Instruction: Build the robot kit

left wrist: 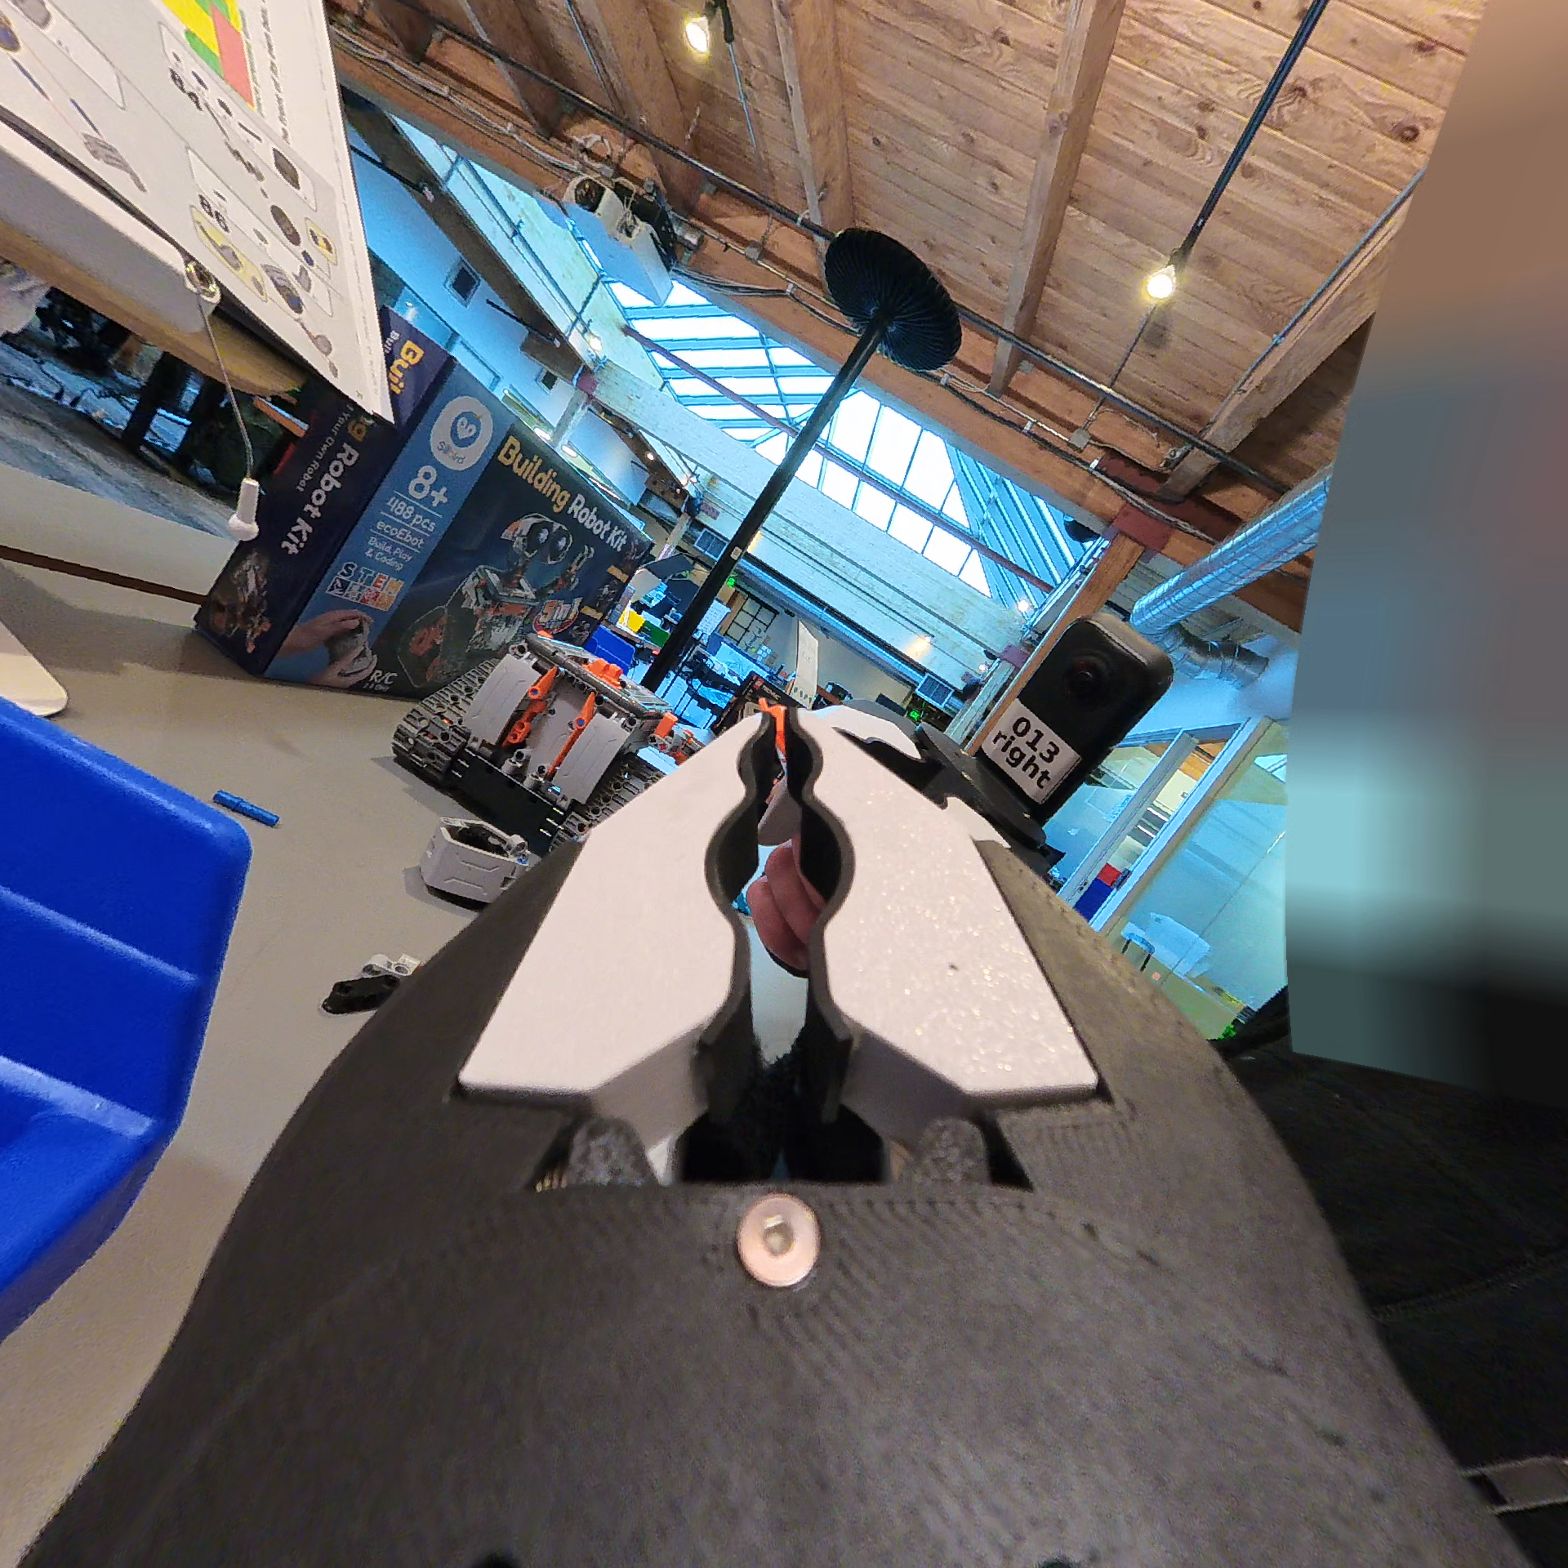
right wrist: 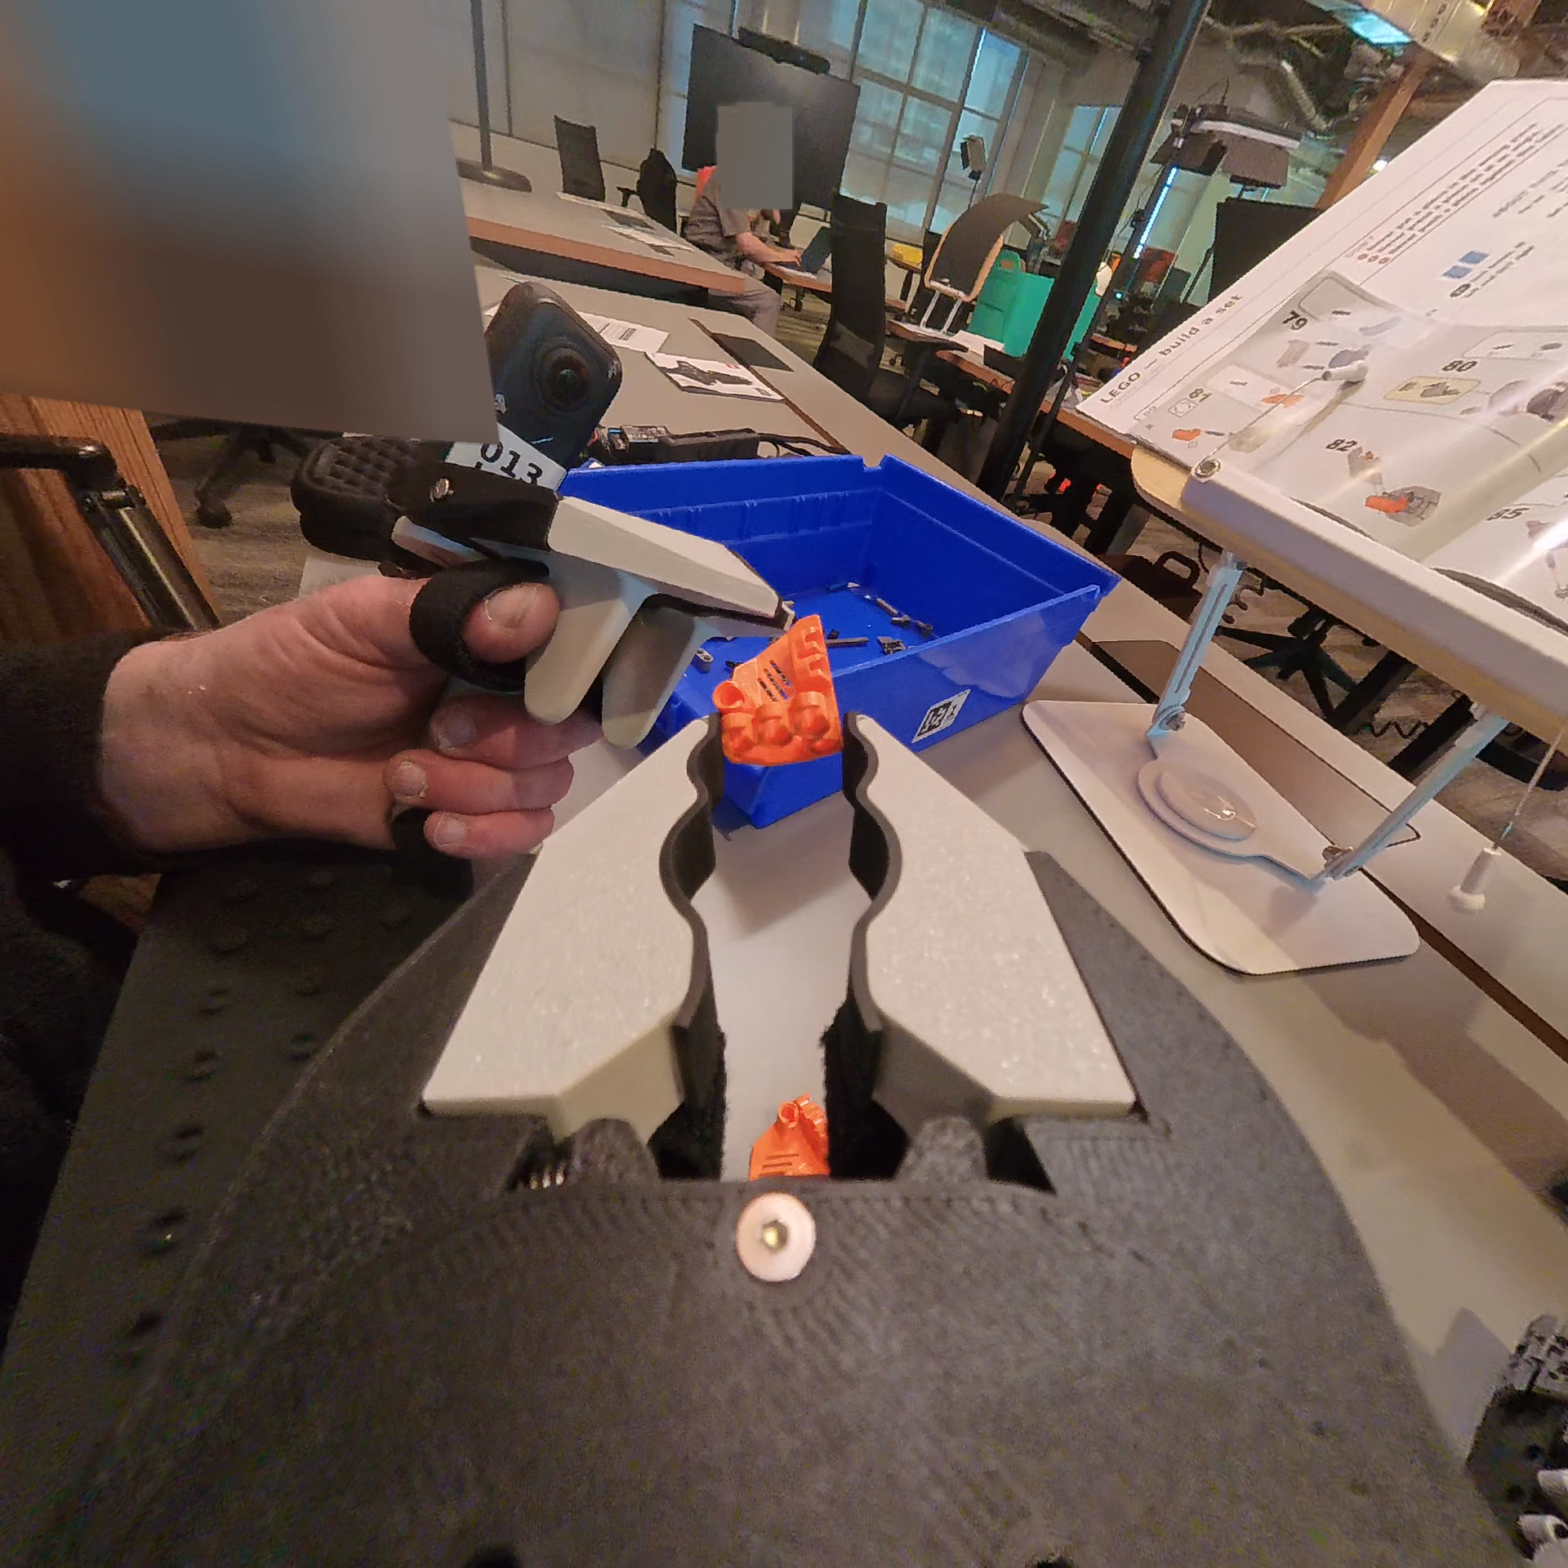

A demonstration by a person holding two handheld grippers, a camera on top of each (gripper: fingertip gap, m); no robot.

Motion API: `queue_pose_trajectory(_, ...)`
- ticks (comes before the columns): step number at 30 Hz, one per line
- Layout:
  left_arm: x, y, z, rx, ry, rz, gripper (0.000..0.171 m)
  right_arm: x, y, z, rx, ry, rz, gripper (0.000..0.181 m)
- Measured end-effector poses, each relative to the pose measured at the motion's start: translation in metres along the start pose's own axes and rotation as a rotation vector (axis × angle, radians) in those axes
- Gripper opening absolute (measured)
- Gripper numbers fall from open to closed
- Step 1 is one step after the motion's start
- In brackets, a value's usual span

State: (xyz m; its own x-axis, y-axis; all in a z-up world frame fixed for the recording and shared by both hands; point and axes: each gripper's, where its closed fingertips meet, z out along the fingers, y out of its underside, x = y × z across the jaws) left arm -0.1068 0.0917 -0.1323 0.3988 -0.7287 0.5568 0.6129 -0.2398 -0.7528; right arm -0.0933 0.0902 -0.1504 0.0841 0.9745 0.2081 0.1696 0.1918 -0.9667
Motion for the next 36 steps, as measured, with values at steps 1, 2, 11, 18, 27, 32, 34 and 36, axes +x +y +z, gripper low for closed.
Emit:
queue_pose_trajectory(1, 0.0, 0.0, 0.0, -0.001, -0.002, 0.0, 0.0, 0.0, 0.0, 0.0, 0.0, 0.001, 0.0, 0.025)
queue_pose_trajectory(2, 0.0, 0.0, 0.0, -0.001, -0.001, 0.0, 0.0, 0.001, 0.0, 0.0, 0.001, 0.001, 0.001, 0.025)
queue_pose_trajectory(11, 0.001, 0.005, 0.003, -0.022, 0.013, -0.017, 0.001, 0.001, 0.002, -0.001, 0.004, -0.006, 0.003, 0.025)
queue_pose_trajectory(18, -0.001, 0.005, 0.003, -0.019, 0.004, -0.017, 0.001, 0.0, 0.002, -0.001, -0.001, 0.001, -0.012, 0.025)
queue_pose_trajectory(27, -0.002, 0.007, 0.004, -0.03, 0.0, -0.019, 0.0, 0.0, 0.002, -0.002, -0.001, 0.002, -0.017, 0.025)
queue_pose_trajectory(32, -0.003, 0.008, 0.004, -0.037, -0.006, -0.012, 0.001, 0.007, 0.005, -0.01, -0.033, 0.025, -0.023, 0.025)
queue_pose_trajectory(34, -0.004, 0.01, 0.003, -0.057, -0.024, 0.008, 0.001, 0.014, 0.016, -0.021, -0.096, 0.031, -0.003, 0.025)
queue_pose_trajectory(36, -0.005, 0.017, 0.005, -0.112, -0.047, 0.041, 0.002, 0.018, 0.05, -0.036, -0.262, 0.001, 0.042, 0.026)
